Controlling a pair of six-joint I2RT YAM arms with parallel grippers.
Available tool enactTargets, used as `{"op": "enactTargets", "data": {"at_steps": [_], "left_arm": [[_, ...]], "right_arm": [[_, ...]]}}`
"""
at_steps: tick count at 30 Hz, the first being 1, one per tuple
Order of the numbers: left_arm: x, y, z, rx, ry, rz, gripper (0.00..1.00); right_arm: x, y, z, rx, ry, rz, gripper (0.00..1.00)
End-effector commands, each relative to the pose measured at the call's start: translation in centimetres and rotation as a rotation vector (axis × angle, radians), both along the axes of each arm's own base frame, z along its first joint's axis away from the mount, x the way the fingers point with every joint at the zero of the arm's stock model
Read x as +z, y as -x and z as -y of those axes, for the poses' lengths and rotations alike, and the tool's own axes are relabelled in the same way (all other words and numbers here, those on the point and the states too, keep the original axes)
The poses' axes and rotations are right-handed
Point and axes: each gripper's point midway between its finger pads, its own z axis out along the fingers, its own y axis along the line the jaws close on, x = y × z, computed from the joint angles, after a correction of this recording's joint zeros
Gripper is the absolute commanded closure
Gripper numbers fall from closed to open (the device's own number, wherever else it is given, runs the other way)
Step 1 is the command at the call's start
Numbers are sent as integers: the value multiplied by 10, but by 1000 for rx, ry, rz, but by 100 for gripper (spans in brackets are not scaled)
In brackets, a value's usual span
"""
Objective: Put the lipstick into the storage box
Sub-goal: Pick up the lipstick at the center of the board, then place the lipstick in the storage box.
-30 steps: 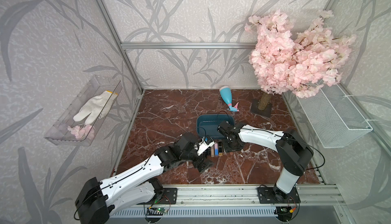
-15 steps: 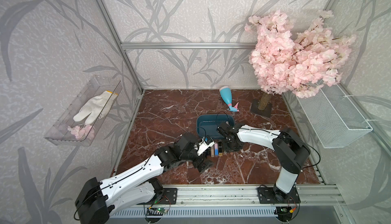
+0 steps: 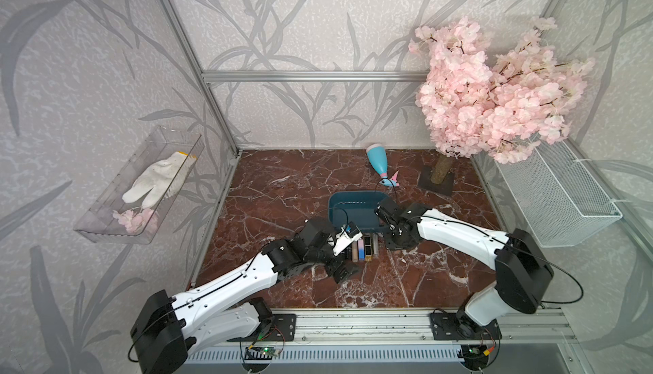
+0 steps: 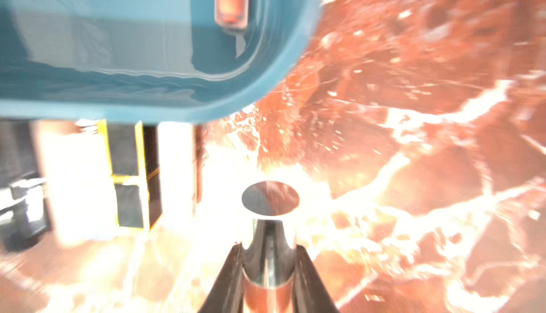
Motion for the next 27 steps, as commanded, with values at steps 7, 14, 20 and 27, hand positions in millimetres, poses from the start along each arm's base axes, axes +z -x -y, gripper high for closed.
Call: {"op": "enactTargets", "data": {"at_steps": [7, 14, 20, 27], "left_arm": [[53, -19, 21, -33, 63, 128, 0], [67, -33, 23, -14, 42, 185, 0], [62, -47, 12, 81, 2, 209, 0], [50, -53, -4, 131, -14, 191, 0]], "right_arm": [[75, -13, 23, -41, -53, 116, 87], [104, -51, -12, 20, -143, 126, 87], [89, -83, -49, 47, -178, 70, 87], [54, -110, -76, 72, -161, 5, 87]]}}
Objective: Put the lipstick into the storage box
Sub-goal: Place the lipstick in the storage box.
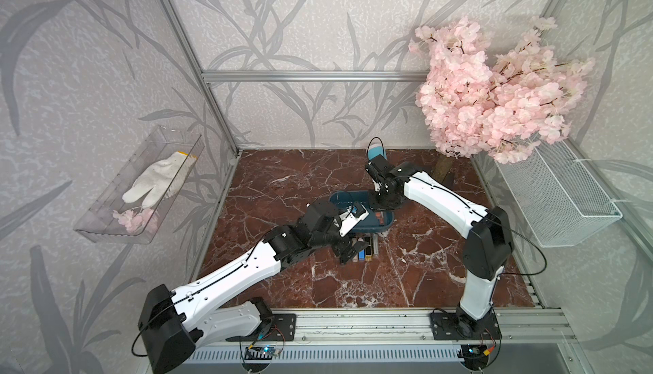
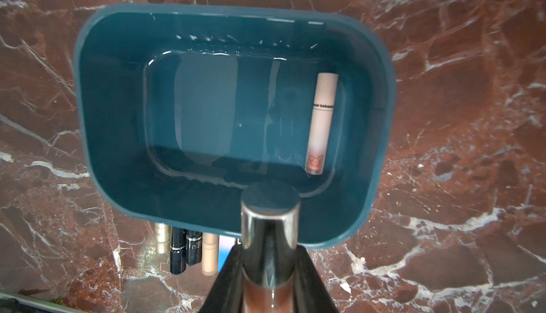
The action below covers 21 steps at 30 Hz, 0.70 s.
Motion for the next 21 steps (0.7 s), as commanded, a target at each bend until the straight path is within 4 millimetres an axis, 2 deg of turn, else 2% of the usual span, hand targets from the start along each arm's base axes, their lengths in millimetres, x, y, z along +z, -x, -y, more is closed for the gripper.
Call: {"op": "enactTargets", "data": {"at_steps": [1, 9, 21], "left_arm": [[-8, -4, -13, 52, -6, -20, 0], [-24, -15, -30, 94, 71, -140, 0], [-39, -9, -28, 59, 140, -264, 0]], "right_arm": [[-5, -8, -9, 24, -3, -14, 87], [-40, -26, -18, 26, 38, -49, 87], [-63, -43, -11, 2, 80, -66, 87]]}}
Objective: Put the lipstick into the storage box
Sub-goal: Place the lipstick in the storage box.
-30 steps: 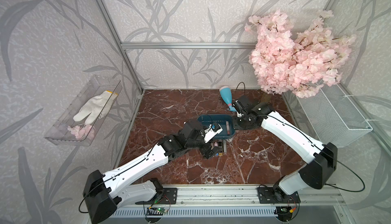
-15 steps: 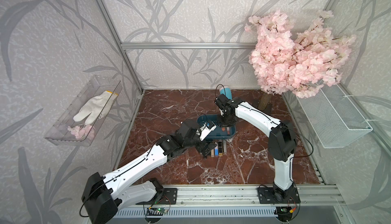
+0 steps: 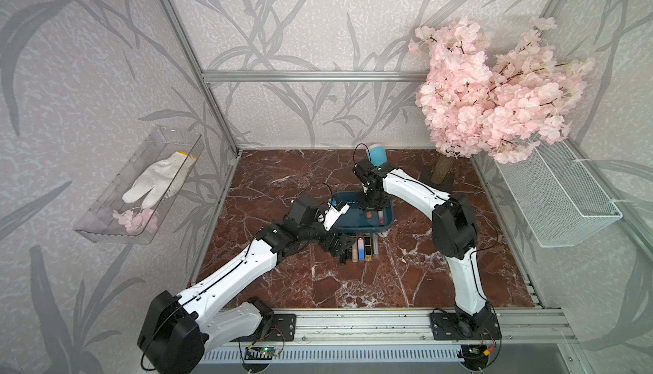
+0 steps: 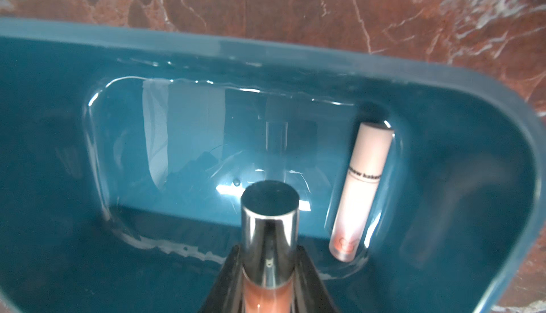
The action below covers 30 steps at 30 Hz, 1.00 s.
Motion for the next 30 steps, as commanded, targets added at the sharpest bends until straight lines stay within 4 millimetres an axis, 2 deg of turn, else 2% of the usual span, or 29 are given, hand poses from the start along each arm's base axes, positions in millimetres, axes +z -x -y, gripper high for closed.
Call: {"op": "enactTargets", "data": {"at_steps": [1, 10, 17, 30], "left_arm": [[-4, 5, 4, -20, 35, -30, 0], [-14, 6, 2, -34, -6, -27, 0], [-20, 12, 11, -110, -67, -13, 0], [-21, 8, 21, -126, -81, -16, 0]], "right_arm": [[0, -8, 8, -12, 24, 9, 87], [-13, -17, 20, -30, 45, -3, 87], [-23, -21, 27, -32, 52, -18, 87], [-43, -25, 31, -45, 53, -47, 87]]}}
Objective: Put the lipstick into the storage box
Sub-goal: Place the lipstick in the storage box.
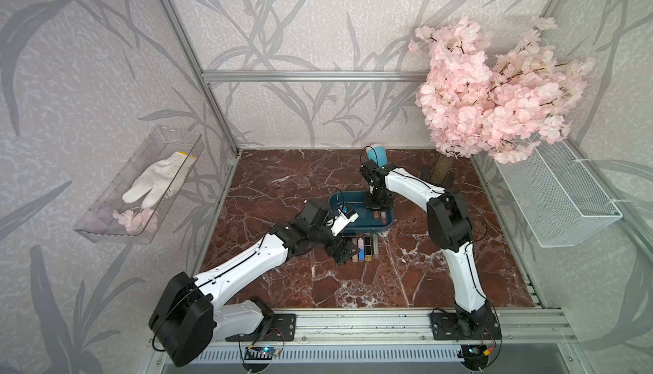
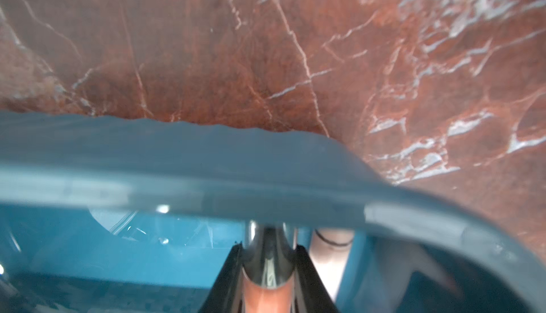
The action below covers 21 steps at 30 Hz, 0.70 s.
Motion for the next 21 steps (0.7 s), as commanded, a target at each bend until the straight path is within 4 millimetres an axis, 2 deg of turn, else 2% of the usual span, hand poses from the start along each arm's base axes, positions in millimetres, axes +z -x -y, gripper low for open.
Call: {"op": "enactTargets", "data": {"at_steps": [1, 10, 14, 21], "left_arm": [[9, -4, 5, -15, 2, 27, 0], [7, -5, 3, -10, -16, 34, 0], [7, -4, 2, -9, -16, 34, 0], [7, -1, 0, -7, -15, 39, 0]], "right_arm": [[-7, -6, -1, -2, -2, 0, 87], [-19, -4, 4, -26, 27, -27, 77], [-21, -1, 8, -28, 40, -33, 66], [-17, 2, 9, -39, 35, -29, 61]]}}
